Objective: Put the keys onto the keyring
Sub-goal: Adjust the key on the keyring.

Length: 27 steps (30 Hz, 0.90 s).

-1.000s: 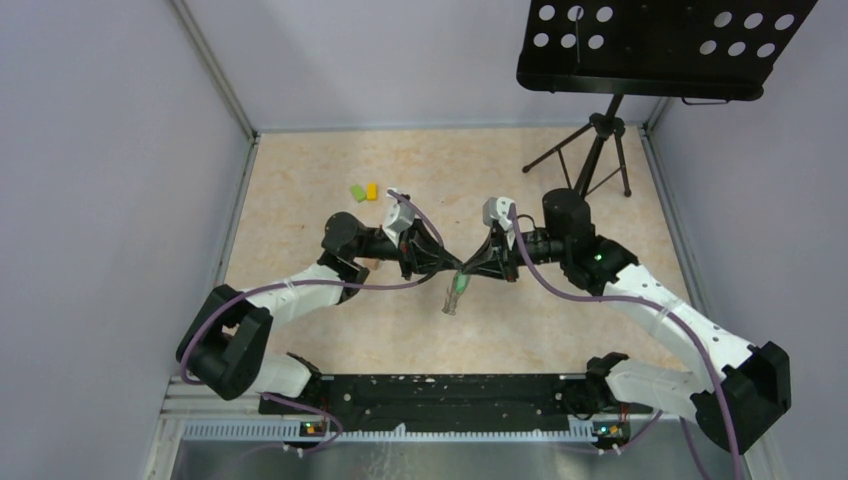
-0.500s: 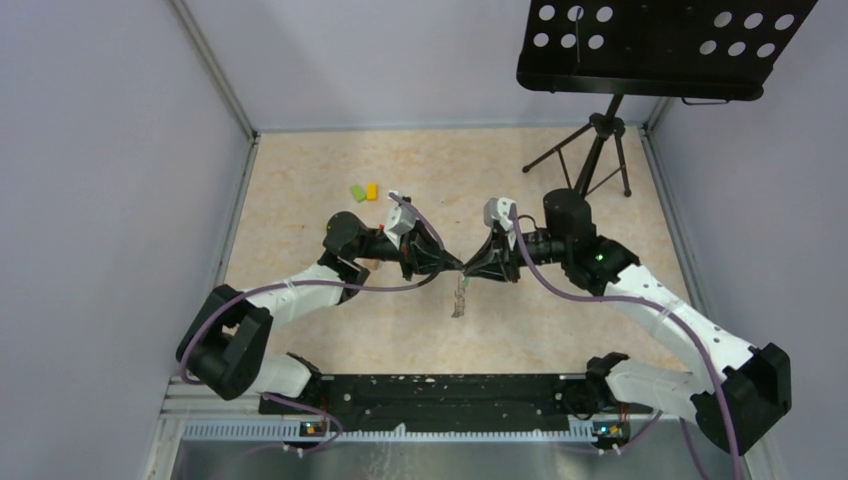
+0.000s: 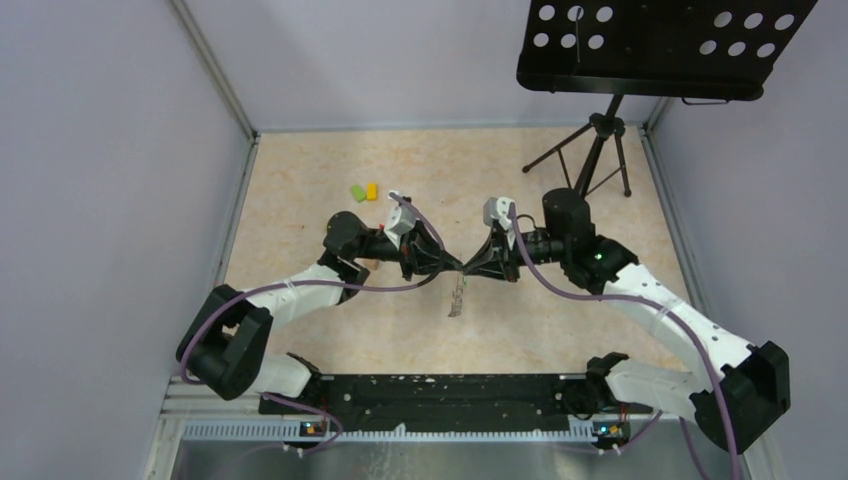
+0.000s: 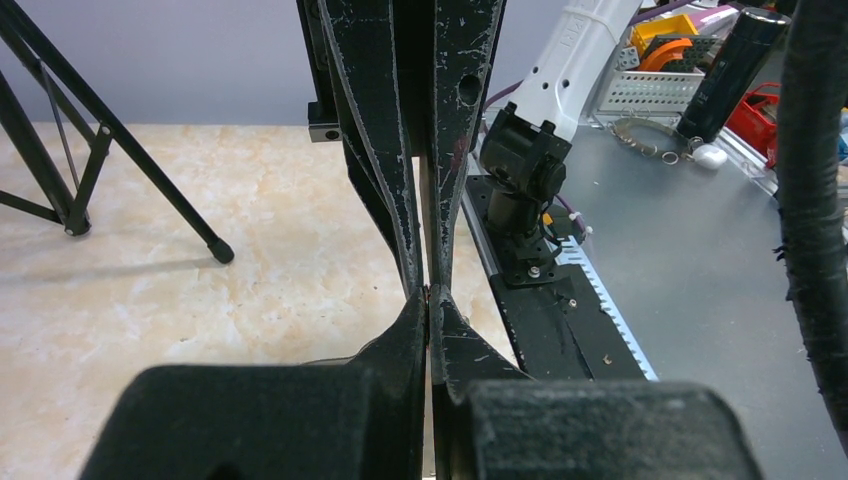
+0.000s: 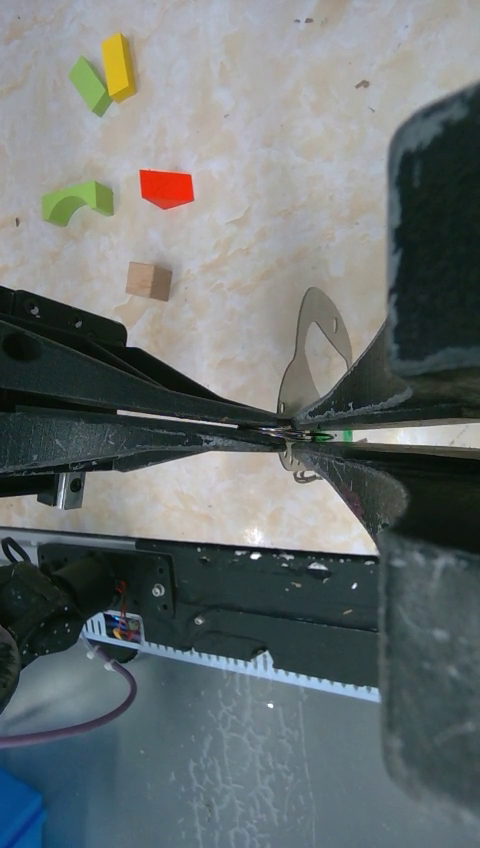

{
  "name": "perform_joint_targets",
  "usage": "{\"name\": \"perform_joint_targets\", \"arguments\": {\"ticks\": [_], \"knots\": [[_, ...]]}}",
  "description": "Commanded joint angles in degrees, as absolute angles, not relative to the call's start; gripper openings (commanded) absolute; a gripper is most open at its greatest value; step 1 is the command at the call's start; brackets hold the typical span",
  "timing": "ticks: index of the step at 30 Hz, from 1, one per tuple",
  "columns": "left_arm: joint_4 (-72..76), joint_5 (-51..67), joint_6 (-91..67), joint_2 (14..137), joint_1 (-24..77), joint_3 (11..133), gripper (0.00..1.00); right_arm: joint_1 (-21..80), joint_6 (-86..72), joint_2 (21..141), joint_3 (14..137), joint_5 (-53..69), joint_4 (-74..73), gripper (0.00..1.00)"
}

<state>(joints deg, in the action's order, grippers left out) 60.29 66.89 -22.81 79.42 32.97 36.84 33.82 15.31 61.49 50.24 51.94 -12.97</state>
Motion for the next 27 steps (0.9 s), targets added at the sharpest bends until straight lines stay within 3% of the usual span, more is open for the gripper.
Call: {"name": "perform_joint_targets", "arguments": {"ticks": [1, 19, 27], "knots": [[62.80, 66.63, -23.28, 79.57, 32.79, 37.12, 0.00, 33.22, 15.29, 61.87, 51.86, 54.34, -10.72, 0.07], [63.59, 66.48, -23.37, 79.89, 32.79, 36.53, 0.00, 33.22, 14.26, 61.87, 52.18, 54.16, -9.89, 0.00], [57.39, 69.03, -17.29, 78.58, 32.79, 37.65, 0.00, 33.31, 19.72, 61.99, 56.38, 48.69, -17.90, 0.00]]}}
